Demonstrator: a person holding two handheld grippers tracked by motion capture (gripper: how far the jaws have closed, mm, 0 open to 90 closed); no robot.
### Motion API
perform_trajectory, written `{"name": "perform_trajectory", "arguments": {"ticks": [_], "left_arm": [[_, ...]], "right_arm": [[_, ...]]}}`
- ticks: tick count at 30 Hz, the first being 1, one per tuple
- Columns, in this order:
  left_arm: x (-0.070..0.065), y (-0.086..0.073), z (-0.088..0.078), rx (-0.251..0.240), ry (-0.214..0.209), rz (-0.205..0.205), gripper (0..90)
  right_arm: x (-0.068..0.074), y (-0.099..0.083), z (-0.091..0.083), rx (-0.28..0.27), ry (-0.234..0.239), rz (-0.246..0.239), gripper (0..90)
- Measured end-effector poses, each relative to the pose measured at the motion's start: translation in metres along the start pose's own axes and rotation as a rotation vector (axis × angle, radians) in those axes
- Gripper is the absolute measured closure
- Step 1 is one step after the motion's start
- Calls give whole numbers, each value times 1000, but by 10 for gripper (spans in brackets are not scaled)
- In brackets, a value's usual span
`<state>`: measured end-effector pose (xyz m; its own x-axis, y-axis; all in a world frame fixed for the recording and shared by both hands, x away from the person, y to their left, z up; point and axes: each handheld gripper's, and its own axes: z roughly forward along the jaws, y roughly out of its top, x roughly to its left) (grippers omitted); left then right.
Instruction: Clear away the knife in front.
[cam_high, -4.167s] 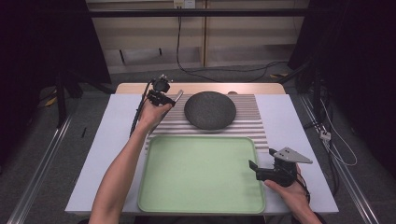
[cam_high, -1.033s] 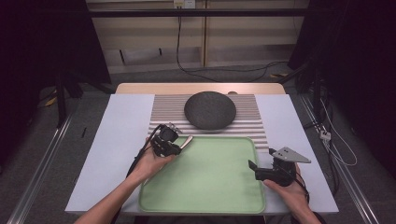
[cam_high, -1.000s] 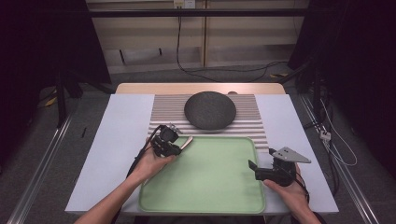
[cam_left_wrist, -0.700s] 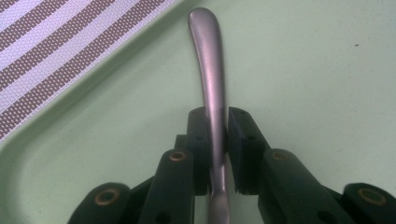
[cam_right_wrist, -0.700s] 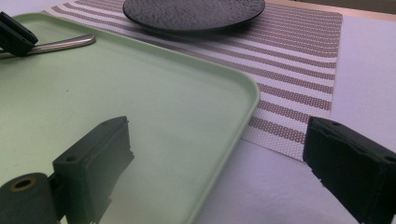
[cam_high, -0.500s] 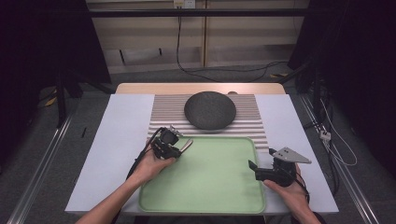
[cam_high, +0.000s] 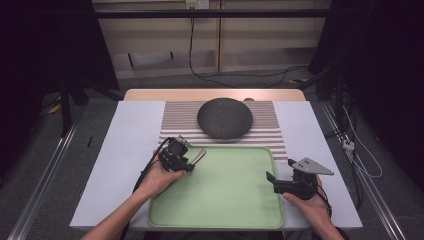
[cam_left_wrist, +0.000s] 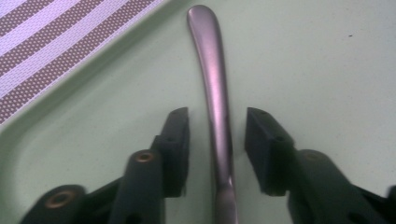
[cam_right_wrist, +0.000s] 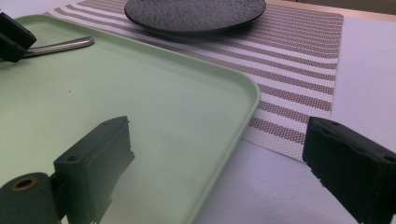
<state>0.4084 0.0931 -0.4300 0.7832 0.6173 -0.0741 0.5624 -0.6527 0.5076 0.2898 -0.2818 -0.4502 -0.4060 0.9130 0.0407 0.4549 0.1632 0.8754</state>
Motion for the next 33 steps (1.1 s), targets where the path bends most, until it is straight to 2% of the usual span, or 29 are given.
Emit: {"name": "perform_trajectory", "arguments": {"ticks": [6,8,9,12,14,16,18,20,22,23,25,26,28,29,30,33], "left_arm": [[3,0,-4,-70,14,-11,303],[6,0,-5,-74,-3,-39,191],[6,0,-6,-79,6,-44,167],[8,0,-8,-97,-3,-63,114],[7,0,-10,-113,26,-50,101],[5,0,-12,-138,17,-40,106],[2,0,-13,-170,-15,-20,136],[-4,2,-12,-189,6,19,183],[-9,4,-9,-189,-11,40,242],[-11,6,-7,-183,-24,44,299],[-14,9,-4,-180,-22,69,442],[-16,10,-2,-178,-23,67,486],[-18,13,2,-172,-40,97,638],[-19,14,4,-166,-44,97,706],[-20,15,6,-148,-46,111,781],[-22,18,14,-102,-39,139,900]], "right_arm": [[0,0,0,1,1,3,82],[-1,0,0,4,-1,9,82],[-1,0,1,3,0,7,82],[-1,0,1,4,1,7,82],[0,0,1,4,1,7,82],[0,0,0,2,2,8,82],[-1,0,0,-1,4,8,82],[-1,0,0,-1,5,8,82],[-1,0,0,-2,5,8,82],[-1,0,0,-1,4,7,82],[-1,0,0,-3,1,8,83],[-1,0,0,-4,-1,7,82],[-1,0,0,-1,-5,5,83],[-1,0,1,0,-5,5,83],[0,0,1,1,-5,4,83],[0,1,0,3,-10,5,83]]}}
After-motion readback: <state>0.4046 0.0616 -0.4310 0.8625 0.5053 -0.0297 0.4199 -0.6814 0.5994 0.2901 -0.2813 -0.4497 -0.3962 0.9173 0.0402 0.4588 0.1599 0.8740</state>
